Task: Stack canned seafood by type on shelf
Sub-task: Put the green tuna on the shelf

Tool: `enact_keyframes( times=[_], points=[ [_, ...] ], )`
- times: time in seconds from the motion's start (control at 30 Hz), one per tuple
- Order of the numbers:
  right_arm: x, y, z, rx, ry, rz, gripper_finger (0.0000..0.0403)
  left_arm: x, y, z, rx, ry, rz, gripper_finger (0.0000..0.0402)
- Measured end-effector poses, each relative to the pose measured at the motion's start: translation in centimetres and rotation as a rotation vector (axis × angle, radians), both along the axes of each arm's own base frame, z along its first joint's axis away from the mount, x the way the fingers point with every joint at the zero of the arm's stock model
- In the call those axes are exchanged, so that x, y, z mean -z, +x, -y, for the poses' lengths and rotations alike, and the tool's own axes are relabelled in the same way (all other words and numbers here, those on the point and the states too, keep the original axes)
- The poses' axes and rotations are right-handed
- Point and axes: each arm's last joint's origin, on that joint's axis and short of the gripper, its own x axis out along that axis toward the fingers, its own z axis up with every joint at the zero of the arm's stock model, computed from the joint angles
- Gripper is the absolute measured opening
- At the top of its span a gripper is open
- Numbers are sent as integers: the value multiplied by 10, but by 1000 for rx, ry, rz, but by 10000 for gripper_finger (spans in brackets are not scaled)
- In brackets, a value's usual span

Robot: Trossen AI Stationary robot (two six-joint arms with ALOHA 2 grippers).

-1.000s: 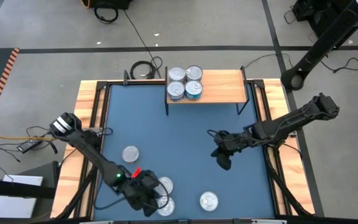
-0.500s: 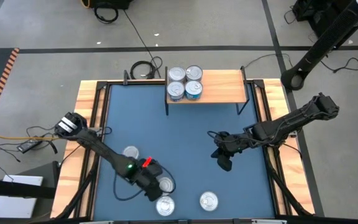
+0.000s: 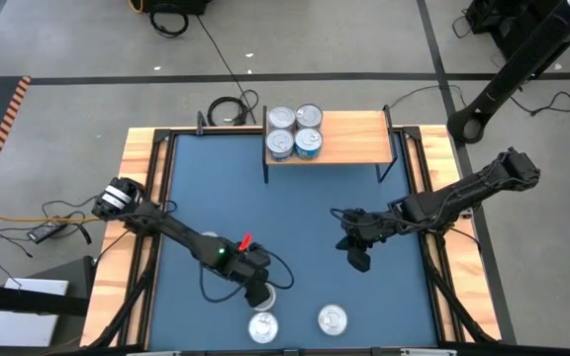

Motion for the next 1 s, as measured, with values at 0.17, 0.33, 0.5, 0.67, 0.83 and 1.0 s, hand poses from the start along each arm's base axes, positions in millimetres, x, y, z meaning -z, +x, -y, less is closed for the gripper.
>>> enact_keyframes(
  times=[0.17, 0.33, 0.5, 0.67, 0.83, 1.0],
  points=[
    [-4, 2, 12, 6, -52, 32, 4, 15, 5, 1, 4, -3, -29, 0],
    [-5, 4, 22, 40, -50, 40, 12, 26, 11, 2, -4, -1, -23, 0],
    [-7, 8, 29, 59, -52, 75, 12, 30, 20, -16, -53, 19, -20, 0],
    [-11, 12, 35, 67, -59, 130, 5, 28, 34, -45, -92, 67, 28, 0],
    [-11, 13, 39, 82, -59, 130, 10, 26, 45, -73, -121, 104, 72, 1],
    [-11, 13, 39, 76, -60, 130, 7, -26, 35, -87, -118, 60, 195, 0]
  ],
)
